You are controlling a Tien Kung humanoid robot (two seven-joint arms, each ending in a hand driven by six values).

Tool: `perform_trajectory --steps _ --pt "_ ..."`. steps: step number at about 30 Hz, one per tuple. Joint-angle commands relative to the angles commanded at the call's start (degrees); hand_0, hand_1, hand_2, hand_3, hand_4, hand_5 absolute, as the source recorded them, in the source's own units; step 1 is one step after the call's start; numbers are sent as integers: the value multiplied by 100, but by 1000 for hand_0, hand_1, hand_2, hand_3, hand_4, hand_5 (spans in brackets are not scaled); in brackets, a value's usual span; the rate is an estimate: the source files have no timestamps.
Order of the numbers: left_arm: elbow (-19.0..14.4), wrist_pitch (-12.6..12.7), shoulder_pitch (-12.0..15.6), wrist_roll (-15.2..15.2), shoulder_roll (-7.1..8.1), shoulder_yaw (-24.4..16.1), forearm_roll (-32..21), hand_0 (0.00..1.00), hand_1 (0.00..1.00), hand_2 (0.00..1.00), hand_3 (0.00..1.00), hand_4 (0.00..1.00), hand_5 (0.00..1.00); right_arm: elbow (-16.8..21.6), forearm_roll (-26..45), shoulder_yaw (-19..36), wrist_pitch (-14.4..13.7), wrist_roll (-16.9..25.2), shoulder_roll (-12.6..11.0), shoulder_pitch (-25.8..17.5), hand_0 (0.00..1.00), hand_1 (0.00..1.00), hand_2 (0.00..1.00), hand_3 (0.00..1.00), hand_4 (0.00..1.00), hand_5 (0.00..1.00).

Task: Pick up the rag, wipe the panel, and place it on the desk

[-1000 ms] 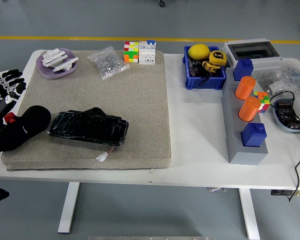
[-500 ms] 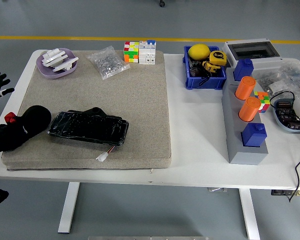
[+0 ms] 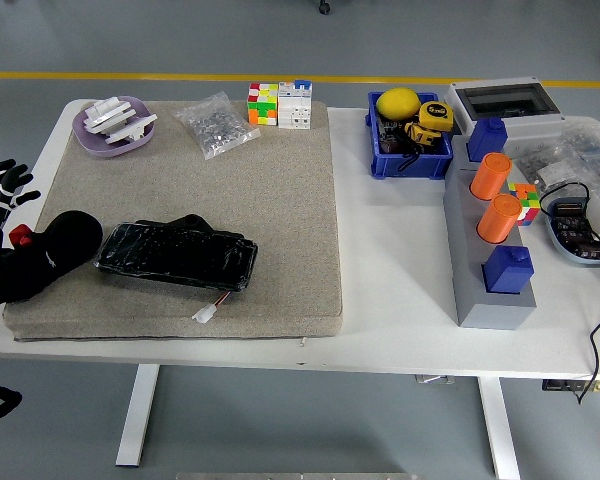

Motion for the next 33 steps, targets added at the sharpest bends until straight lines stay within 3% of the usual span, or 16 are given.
perform_trajectory --steps 7,33 --pt "-9 12 -4 10 -65 -6 9 532 670 635 582 886 395 0 81 -82 15 -3 -5 5 528 566 653 552 930 413" --pt "13 29 -23 -1 -74 -4 58 526 668 617 578 855 358 0 -69 66 41 2 -7 14 527 570 654 552 931 415"
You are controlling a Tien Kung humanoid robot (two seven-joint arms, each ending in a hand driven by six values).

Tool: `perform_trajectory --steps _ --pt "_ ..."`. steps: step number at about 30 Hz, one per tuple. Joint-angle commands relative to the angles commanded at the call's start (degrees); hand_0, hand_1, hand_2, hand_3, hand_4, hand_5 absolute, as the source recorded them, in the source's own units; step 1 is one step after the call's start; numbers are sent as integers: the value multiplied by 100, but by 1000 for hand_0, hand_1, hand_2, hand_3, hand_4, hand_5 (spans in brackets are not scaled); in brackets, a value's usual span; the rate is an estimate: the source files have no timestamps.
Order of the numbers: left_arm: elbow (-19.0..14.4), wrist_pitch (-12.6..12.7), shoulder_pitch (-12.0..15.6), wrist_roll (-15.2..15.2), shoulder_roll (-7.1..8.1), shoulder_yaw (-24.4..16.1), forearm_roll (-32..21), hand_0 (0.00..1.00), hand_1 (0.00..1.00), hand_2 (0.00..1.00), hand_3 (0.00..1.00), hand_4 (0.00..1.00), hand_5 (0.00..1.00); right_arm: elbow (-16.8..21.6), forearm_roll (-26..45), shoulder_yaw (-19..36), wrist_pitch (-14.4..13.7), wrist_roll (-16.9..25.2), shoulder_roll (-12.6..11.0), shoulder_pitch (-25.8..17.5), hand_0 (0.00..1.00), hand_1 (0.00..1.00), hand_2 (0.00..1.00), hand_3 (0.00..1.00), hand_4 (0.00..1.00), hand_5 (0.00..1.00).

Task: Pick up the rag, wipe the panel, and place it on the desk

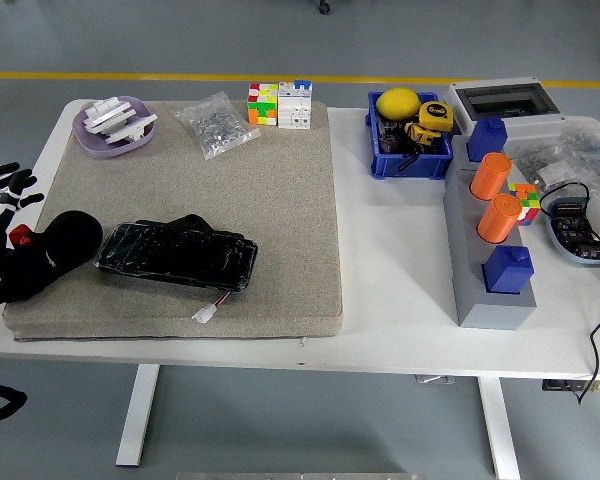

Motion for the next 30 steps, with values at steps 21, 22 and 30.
perform_trajectory --steps 21,22,30 --pt "-5 4 -2 -1 45 -4 18 526 669 613 578 851 355 0 -92 99 -9 -7 -15 -11 527 570 654 553 931 416" --pt "-3 4 -3 -1 46 -3 19 526 669 613 578 851 355 0 -82 87 -10 -7 -14 -11 527 570 654 553 931 416" --pt "-14 4 -8 0 73 12 27 526 669 612 578 850 353 0 -39 32 -18 -16 -40 -16 527 570 654 552 931 415"
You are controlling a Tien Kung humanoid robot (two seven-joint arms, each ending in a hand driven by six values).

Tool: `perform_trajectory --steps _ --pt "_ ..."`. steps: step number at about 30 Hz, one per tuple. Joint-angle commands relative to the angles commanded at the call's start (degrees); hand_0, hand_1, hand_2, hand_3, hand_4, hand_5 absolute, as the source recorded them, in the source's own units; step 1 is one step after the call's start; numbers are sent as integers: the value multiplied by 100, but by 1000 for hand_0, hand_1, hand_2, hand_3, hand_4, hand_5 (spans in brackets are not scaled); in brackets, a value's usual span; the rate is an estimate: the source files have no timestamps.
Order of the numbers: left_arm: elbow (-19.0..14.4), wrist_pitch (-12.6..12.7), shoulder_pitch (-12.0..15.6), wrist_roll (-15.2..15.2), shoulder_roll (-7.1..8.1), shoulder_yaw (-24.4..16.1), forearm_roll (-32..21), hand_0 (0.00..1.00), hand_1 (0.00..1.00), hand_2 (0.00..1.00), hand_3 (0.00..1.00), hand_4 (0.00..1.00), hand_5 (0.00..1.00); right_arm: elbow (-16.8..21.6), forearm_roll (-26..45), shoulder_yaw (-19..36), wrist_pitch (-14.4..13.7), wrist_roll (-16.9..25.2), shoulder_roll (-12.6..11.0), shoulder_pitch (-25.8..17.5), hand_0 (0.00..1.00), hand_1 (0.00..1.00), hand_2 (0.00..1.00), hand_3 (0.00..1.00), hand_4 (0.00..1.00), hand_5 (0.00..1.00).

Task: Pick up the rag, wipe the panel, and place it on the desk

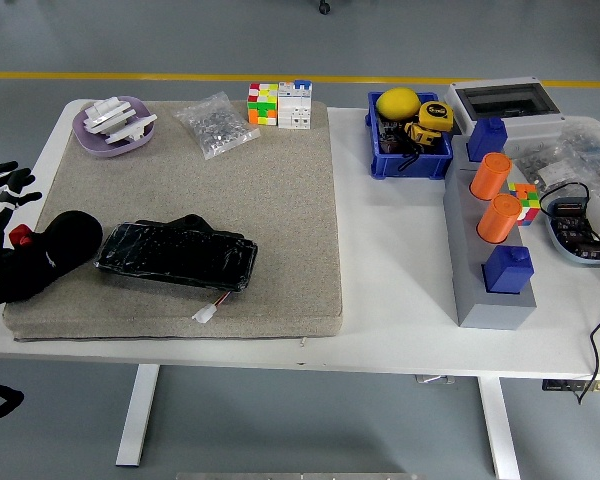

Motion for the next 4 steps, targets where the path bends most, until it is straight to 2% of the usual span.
perform_trajectory --steps 4 --pt "1 0 -1 -1 12 -6 -5 526 669 612 578 850 353 0 30 -40 0 -6 -4 -6 527 570 654 552 931 415"
